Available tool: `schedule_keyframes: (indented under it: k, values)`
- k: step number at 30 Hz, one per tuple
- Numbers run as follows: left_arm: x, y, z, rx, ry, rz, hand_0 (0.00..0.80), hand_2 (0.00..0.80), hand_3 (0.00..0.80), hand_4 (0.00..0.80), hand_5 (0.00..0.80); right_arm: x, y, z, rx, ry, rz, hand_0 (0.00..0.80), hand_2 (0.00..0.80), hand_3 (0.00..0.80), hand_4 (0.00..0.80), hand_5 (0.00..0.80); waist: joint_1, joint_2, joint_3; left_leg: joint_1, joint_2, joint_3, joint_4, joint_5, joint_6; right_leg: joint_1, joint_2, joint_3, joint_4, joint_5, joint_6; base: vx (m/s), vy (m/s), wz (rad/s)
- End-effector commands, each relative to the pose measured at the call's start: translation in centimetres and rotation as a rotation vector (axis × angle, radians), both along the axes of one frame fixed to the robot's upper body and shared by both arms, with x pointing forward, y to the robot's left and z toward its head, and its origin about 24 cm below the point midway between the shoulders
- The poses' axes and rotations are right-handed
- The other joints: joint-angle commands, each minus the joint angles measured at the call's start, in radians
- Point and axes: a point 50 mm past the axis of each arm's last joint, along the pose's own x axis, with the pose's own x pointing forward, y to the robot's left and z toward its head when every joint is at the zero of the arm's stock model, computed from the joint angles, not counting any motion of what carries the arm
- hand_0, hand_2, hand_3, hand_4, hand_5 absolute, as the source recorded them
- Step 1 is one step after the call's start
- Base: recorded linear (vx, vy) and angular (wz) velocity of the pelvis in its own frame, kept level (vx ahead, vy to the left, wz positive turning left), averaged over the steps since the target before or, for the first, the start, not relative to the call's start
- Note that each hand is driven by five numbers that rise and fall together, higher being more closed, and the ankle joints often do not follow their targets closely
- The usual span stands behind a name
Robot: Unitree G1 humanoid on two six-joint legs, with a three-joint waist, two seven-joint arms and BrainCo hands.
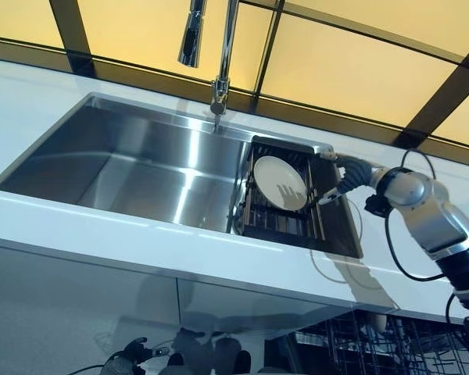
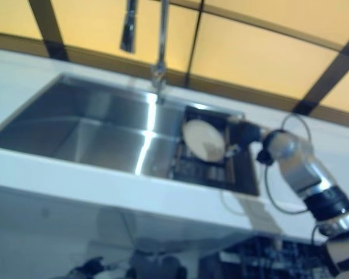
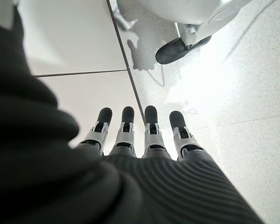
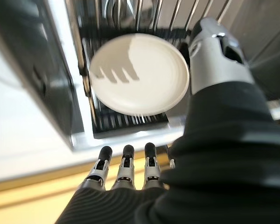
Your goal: Take plates into dishwasher
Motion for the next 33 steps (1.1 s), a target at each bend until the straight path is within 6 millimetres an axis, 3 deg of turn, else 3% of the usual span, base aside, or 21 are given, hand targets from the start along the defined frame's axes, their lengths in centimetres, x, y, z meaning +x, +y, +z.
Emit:
schedule_keyframes:
  k: [1, 13, 33]
  values:
    - [2.2, 0.1, 0.9, 0.032, -0.051, -0.070, 0.000, 0.000, 0.000, 0.000, 0.000, 1.4, 0.5, 2.9, -0.020, -0.118, -0.024, 0.000, 0.000, 0.000, 0.000, 0.000, 0.046, 0.033, 0.041, -0.030, -0.035, 0.059, 0.010, -0.064, 0.050, -0.018, 0.007, -0.011, 0.076, -0.046, 0.067, 0.000, 0.000, 0.00]
    - [3.7, -0.3, 1.4, 0.029, -0.099, -0.094, 0.000, 0.000, 0.000, 0.000, 0.000, 3.5, 1.0, 1.3, 0.058, -0.162, -0.176, 0.000, 0.000, 0.000, 0.000, 0.000, 0.073, 0.047, 0.096, -0.084, -0.033, 0.040, 0.025, -0.054, 0.051, -0.052, 0.001, -0.014, 0.085, -0.044, 0.063, -0.032, -0.009, 0.02]
    - [4.6, -2.3, 1.1, -0.011, -0.104, -0.145, 0.000, 0.000, 0.000, 0.000, 0.000, 5.1, 2.0, 1.3, 0.141, -0.264, -0.394, 0.000, 0.000, 0.000, 0.000, 0.000, 0.096, 0.067, 0.112, -0.110, -0.036, 0.021, 0.046, -0.056, 0.046, -0.056, -0.005, -0.020, 0.089, -0.058, 0.049, 0.004, 0.005, 0.03]
